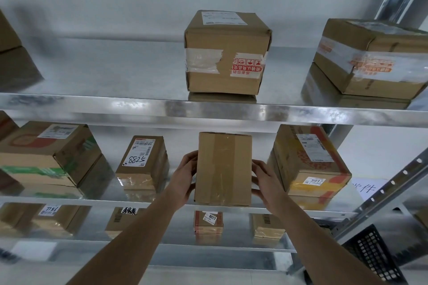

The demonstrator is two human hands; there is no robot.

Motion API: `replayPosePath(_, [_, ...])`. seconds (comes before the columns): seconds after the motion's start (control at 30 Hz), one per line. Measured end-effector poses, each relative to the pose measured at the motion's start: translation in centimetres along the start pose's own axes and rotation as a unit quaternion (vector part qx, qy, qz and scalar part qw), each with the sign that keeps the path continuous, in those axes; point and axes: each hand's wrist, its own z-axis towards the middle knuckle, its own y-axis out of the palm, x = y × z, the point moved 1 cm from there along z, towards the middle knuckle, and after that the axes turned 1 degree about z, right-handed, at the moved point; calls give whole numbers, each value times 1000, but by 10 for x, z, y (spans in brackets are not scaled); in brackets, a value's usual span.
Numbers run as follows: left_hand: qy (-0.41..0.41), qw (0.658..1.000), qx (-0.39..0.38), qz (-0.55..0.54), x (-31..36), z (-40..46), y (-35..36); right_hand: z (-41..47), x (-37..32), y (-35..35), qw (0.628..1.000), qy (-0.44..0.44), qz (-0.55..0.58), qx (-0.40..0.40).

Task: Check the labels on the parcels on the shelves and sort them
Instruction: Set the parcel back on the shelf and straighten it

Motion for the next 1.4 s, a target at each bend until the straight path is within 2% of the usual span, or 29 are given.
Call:
replayPosePath(0.3, [8,1000,-11,10,-1,4,-1,0,-2,1,1000,1,-21,5])
replayPosePath(0.53, [-1,997,-57,60,0,8,-3,0,-8,0,998,-8,-55,-16])
replayPosePath(0.7, [-37,998,-21,38,3,15,-4,8,-10,-6,999,6,-36,12])
replayPosePath(1.03, [-10,989,-73,127,11,19,-4,9,-16,-12,1000,-6,-16,-20])
replayPosePath(1.17, [9,984,-91,151,6,14,5,8,-16,-6,998,-3,-56,-28])
replayPosePath(1.4, [-26,989,-69,132,3,18,8,11,-13,-2,997,42,-67,-17])
